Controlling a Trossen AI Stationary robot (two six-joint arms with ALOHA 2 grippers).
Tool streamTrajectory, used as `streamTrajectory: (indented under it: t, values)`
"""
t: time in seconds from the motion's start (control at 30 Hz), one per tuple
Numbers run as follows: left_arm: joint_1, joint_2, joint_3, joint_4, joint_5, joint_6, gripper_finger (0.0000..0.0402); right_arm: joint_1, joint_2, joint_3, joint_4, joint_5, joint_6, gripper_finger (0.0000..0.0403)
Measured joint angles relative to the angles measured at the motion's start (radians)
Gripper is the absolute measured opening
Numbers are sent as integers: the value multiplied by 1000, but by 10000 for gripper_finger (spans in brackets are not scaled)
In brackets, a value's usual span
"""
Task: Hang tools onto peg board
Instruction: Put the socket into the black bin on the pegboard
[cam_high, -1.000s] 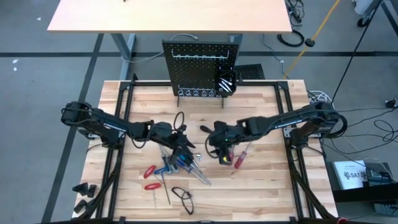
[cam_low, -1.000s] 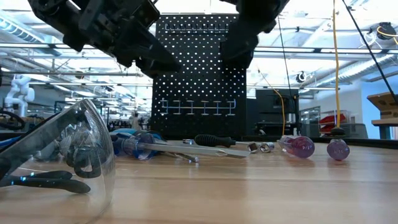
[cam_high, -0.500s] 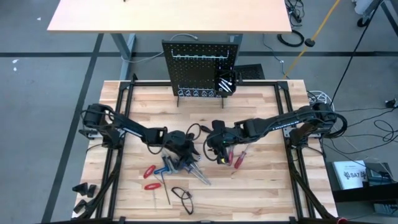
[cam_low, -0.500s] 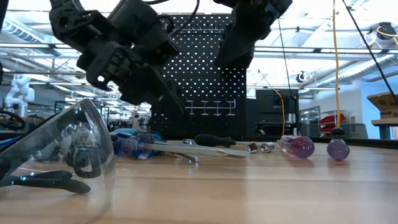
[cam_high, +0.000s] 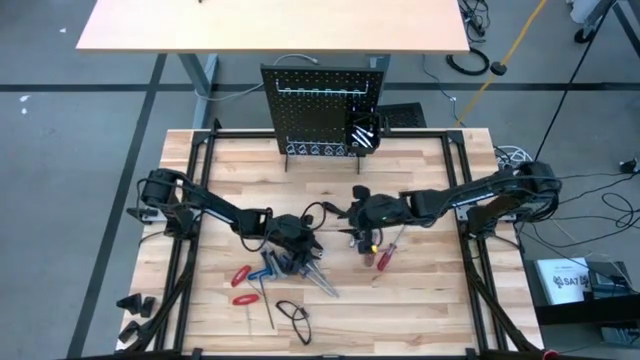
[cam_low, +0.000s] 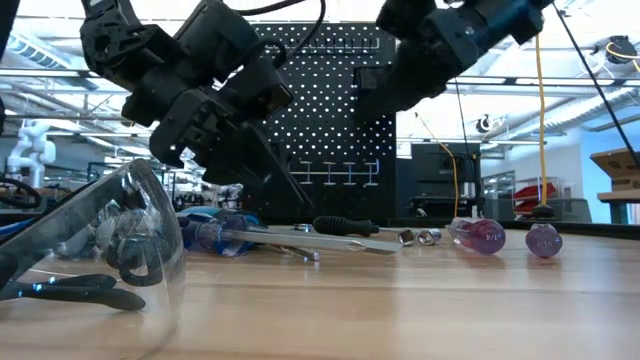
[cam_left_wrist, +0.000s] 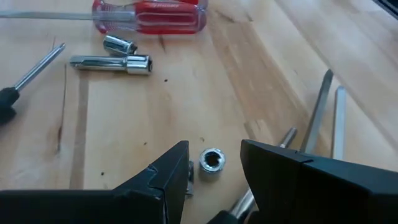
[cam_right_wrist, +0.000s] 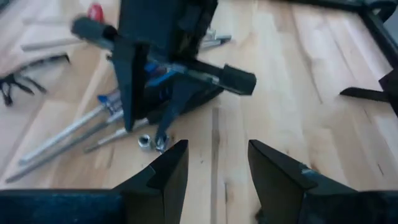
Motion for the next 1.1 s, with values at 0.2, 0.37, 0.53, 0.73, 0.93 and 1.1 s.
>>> streamTrajectory:
  t: [0.2,0.37,0.53,0.73,0.93,1.1]
  values:
    - [-5,0,0,21,-1,1,153,-14,-89,-45,47,5,14,160]
    - [-4,0,0,20,-2,1,153,-12,-113,-44,73,4,2,160]
    - [-7,0,0,18,-2,1,153,-13,-109,-44,71,4,2,160]
    - [-21,0,0,16,-32,8,153,-13,-105,-44,69,7,2,160]
    - [-21,38,8,19,-35,8,153,-13,-105,-44,69,9,5,160]
    - [-21,109,54,10,-35,16,153,-13,-105,-44,69,10,11,160]
